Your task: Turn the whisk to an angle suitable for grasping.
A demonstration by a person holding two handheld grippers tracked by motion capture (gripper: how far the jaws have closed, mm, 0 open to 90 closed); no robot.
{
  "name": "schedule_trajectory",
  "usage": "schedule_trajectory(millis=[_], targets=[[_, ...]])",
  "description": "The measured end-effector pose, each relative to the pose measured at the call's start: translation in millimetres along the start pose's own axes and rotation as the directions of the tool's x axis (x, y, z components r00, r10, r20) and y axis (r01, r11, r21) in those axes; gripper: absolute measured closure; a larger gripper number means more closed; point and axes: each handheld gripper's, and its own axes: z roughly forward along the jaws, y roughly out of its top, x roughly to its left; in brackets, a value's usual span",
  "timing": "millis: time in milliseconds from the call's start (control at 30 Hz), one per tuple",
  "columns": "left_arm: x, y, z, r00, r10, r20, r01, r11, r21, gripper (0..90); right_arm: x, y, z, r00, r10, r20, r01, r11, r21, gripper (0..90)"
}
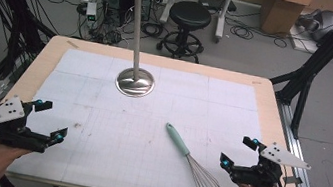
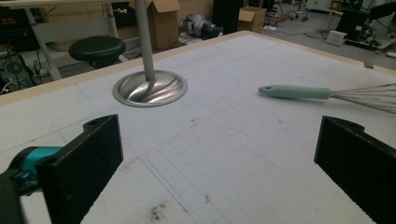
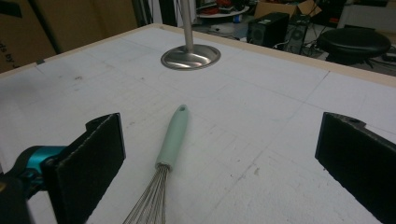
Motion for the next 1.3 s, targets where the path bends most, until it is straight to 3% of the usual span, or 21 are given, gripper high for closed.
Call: schedule_trajectory(millis=[333, 900, 1067, 1133, 1300], targets=[[-0.5, 2.1, -1.6, 1.0000, 0.005, 0.000, -0.005, 1.0000, -0.001, 1.7, 2.8, 6.2, -3.1, 0.9996, -0.025, -0.015, 0.025, 0.9996, 0.012, 0.4], [5.8, -0.3, -5.5, 1.0000, -0.003, 0.001, 0.003, 1.0000, -0.005, 1.7, 14.4, 27.9, 8.4, 0.9981, -0.042, -0.044, 0.047, 0.9923, 0.114, 0.5], [5.0, -0.2, -4.6, 0.9999, -0.004, 0.010, 0.004, 1.0000, -0.007, 1.7, 16.4, 36.8, 15.4, 0.9975, -0.060, -0.037, 0.065, 0.9842, 0.165, 0.5], [4.8, -0.9, -3.2, 0.9999, -0.004, 0.011, 0.004, 1.0000, -0.002, 1.7, 17.2, 40.4, 20.7, 0.9962, -0.073, -0.047, 0.081, 0.9764, 0.200, 0.5], [4.3, -1.7, -1.4, 0.9999, -0.003, 0.017, 0.003, 1.0000, 0.006, 1.7, 17.6, 43.4, 27.9, 0.9950, -0.065, -0.076, 0.081, 0.9684, 0.236, 0.5]])
